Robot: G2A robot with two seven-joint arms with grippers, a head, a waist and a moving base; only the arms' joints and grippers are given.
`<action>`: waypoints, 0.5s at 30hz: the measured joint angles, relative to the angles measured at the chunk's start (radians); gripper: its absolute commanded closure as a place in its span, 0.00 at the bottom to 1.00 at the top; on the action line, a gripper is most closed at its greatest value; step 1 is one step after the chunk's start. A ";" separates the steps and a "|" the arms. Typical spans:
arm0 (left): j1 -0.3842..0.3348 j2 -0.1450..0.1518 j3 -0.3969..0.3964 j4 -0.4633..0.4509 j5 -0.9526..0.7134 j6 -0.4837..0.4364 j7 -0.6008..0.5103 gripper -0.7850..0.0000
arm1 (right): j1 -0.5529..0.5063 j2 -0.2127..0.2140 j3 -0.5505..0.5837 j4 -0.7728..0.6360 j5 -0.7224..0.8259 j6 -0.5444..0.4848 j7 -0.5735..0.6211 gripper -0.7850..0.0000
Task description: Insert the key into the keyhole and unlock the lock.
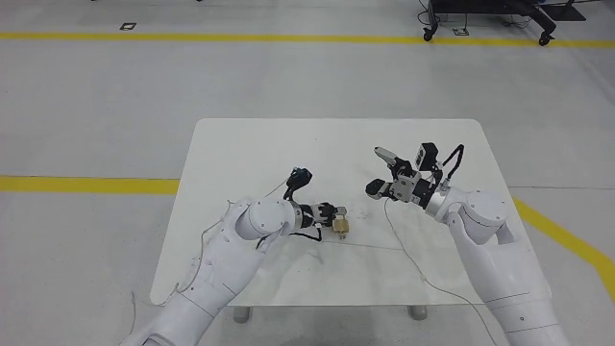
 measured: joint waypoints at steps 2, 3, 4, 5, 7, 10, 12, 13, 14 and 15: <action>0.001 0.000 -0.012 -0.006 -0.018 0.000 0.025 0.27 | 0.000 0.000 0.000 0.000 0.000 0.000 0.000 0.00; 0.005 0.000 -0.023 -0.013 -0.037 0.000 0.043 0.07 | 0.000 0.000 0.000 0.000 0.000 0.000 0.000 0.00; 0.008 0.000 -0.033 -0.019 -0.055 -0.001 0.056 0.02 | 0.000 0.000 0.000 0.000 0.000 0.000 0.000 0.00; 0.012 0.000 -0.045 -0.027 -0.074 -0.004 0.072 0.02 | 0.000 0.000 0.000 0.000 0.000 0.000 0.000 0.00; 0.026 0.002 -0.073 -0.051 -0.115 -0.021 0.111 0.04 | -0.002 0.000 -0.003 0.000 -0.001 0.000 -0.003 0.00; 0.040 0.008 -0.099 -0.090 -0.110 -0.030 0.164 0.00 | -0.007 -0.002 -0.027 0.010 -0.034 -0.015 -0.028 0.00; 0.043 0.015 -0.110 -0.122 -0.048 -0.018 0.191 0.00 | 0.004 -0.001 -0.024 0.031 -0.056 -0.040 -0.046 0.00; 0.044 0.019 -0.116 -0.138 -0.017 -0.010 0.200 0.00 | 0.011 0.000 -0.016 0.041 -0.059 -0.053 -0.051 0.00; 0.045 0.024 -0.123 -0.154 0.014 0.000 0.207 0.00 | 0.019 0.002 -0.005 0.051 -0.065 -0.069 -0.057 0.00; 0.046 0.030 -0.135 -0.178 0.053 0.014 0.213 0.00 | 0.030 0.005 0.012 0.063 -0.078 -0.094 -0.067 0.00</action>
